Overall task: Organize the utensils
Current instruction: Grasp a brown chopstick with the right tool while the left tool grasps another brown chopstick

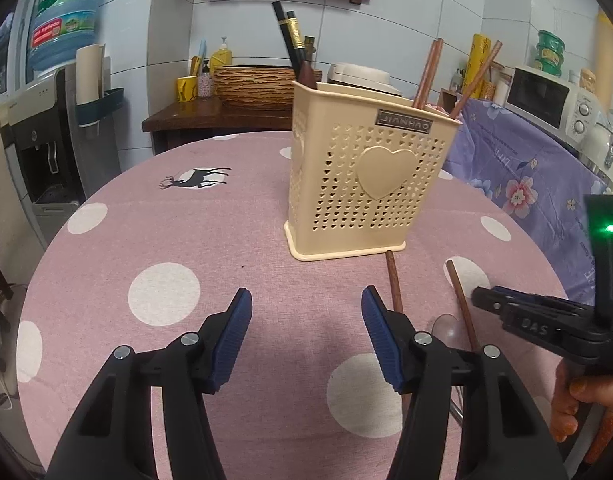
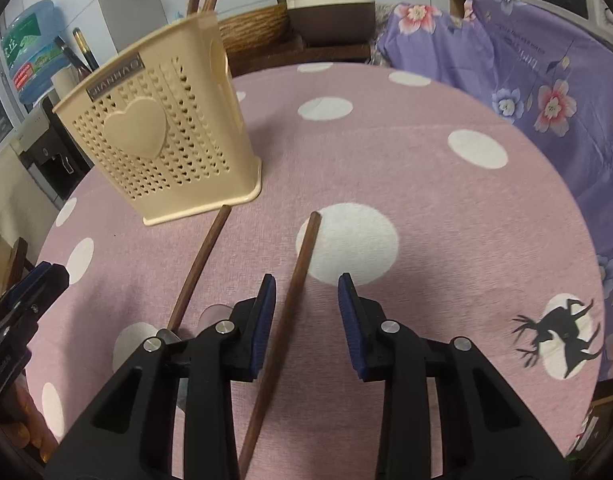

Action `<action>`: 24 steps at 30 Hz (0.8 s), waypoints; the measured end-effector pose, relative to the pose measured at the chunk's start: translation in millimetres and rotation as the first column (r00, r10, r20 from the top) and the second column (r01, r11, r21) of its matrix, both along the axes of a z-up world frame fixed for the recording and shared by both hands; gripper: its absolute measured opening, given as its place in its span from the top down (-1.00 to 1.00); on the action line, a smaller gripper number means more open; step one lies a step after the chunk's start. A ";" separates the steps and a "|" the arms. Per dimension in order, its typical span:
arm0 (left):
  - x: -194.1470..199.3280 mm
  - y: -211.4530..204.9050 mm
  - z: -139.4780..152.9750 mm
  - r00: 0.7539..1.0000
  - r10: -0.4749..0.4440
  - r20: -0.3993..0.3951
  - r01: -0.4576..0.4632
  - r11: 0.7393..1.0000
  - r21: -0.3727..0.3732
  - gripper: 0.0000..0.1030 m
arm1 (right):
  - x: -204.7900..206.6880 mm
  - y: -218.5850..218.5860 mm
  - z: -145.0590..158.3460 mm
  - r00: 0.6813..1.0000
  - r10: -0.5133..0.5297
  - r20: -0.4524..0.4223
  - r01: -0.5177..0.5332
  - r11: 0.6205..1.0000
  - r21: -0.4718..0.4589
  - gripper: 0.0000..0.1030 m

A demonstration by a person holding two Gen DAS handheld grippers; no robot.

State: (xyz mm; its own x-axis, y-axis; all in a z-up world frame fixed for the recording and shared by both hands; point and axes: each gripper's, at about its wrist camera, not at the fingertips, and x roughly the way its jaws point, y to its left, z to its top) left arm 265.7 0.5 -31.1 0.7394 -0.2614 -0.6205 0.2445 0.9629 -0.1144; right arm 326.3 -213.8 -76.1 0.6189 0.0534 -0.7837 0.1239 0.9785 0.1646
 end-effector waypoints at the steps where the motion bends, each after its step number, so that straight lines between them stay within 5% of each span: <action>1: -0.1 -2.6 -0.1 1.000 -0.007 0.000 0.007 1.000 0.009 -0.10 | 3.3 1.5 -1.8 1.000 -0.001 -0.010 0.001 1.000 -0.002 0.39; 12: 13.4 -32.9 -7.6 0.991 -0.115 -0.068 0.119 0.992 0.050 0.01 | 19.9 7.2 -5.7 0.999 0.002 -0.051 -0.004 0.999 -0.045 0.81; 24: 53.9 -83.3 -25.2 0.957 -0.220 -0.190 0.241 0.966 0.090 0.17 | 16.1 -15.6 -8.7 0.999 -0.004 -0.053 0.003 1.000 -0.018 0.81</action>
State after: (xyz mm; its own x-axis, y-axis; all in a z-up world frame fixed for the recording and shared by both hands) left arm 319.5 -82.8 -56.3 0.5432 -0.3339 -0.7703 0.4469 0.8917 -0.0714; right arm 342.4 -229.4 -84.8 0.5766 0.0366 -0.8162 0.1356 0.9809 0.1398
